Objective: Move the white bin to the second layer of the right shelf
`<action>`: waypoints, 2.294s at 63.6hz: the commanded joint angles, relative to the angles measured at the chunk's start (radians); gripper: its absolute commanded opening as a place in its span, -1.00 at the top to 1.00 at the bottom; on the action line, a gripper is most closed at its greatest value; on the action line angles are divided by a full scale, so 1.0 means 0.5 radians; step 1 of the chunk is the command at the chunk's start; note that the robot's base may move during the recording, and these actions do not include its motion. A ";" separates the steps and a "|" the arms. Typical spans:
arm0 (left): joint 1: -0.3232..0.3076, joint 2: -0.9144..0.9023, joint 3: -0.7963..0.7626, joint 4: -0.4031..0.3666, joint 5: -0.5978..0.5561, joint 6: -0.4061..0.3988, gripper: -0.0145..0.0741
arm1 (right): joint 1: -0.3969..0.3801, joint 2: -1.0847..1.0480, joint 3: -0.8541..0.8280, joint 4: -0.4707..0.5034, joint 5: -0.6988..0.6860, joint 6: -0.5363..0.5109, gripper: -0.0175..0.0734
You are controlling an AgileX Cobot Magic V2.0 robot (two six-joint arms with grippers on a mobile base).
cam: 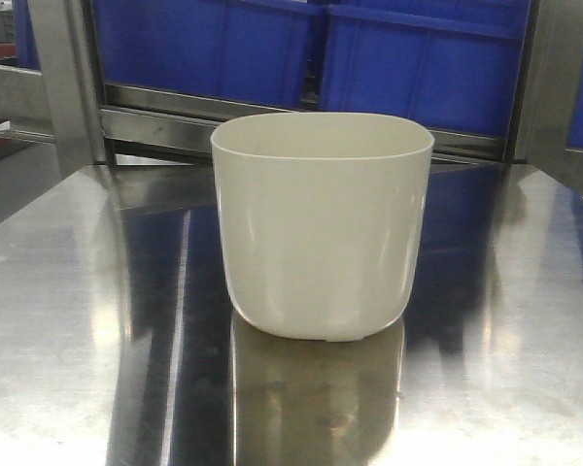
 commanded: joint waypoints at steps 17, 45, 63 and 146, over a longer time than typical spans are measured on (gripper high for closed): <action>0.000 -0.032 0.074 -0.012 -0.168 -0.005 0.48 | -0.007 0.714 -0.595 0.175 0.342 -0.021 0.49; 0.000 -0.032 0.074 -0.012 -0.168 -0.005 0.48 | 0.272 1.275 -1.217 0.245 0.704 0.045 -0.15; 0.000 -0.032 0.074 -0.012 -0.168 -0.005 0.48 | 0.532 1.589 -1.714 0.396 0.949 0.186 -0.30; 0.000 -0.032 0.074 -0.012 -0.168 -0.005 0.48 | 1.030 2.442 -2.278 -0.258 1.178 1.240 -0.29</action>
